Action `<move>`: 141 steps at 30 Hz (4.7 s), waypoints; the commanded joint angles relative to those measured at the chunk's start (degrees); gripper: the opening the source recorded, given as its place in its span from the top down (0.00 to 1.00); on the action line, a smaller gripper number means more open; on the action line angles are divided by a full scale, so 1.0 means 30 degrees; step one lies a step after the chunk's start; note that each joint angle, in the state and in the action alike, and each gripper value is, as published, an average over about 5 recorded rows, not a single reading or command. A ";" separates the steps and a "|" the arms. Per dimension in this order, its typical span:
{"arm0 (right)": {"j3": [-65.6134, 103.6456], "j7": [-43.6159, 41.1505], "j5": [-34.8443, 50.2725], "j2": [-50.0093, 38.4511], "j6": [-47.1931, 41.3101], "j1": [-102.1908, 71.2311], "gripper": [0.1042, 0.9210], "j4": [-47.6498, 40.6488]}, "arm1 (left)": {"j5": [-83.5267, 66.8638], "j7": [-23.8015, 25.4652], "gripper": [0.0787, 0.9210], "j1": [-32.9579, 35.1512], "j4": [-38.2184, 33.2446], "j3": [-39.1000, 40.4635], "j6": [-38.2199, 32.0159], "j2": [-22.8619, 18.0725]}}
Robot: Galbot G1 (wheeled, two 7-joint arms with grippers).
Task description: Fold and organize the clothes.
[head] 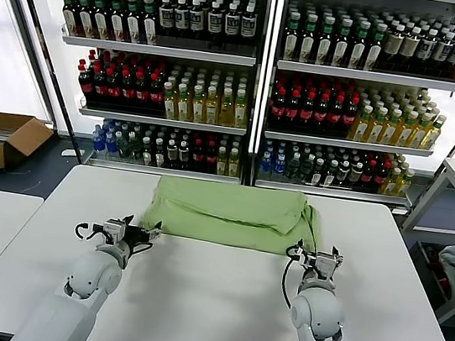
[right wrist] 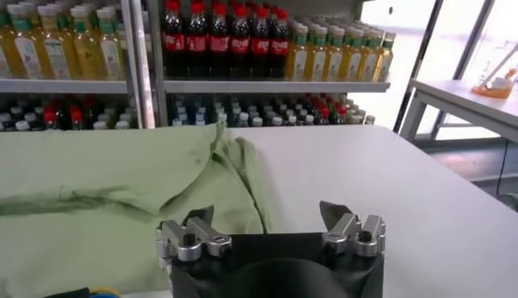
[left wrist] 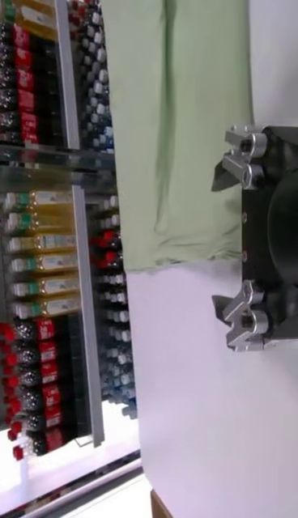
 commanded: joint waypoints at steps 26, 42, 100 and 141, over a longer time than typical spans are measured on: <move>0.0093 -0.0032 0.0374 0.0455 0.0006 -0.0404 0.78 -0.0436 | -0.1198 -0.0194 0.99 0.0420 0.0213 0.0166 0.0270 -0.0077; 0.0439 0.0277 0.0143 0.0011 0.0020 -0.4173 0.97 0.4694 | -0.0831 -0.0408 0.99 0.4347 -0.5037 -0.0344 0.0256 0.0837; 0.7080 -0.1046 0.4167 -0.2464 0.0040 -0.9193 0.12 1.3612 | 0.2094 0.0748 0.16 1.3561 -1.7333 -0.4917 -0.1476 -0.1058; 0.0903 -0.7094 0.5739 -0.6504 0.0024 0.2264 0.12 0.0591 | -0.2914 0.2460 0.12 -0.2136 -0.0892 0.1626 -0.0819 0.5293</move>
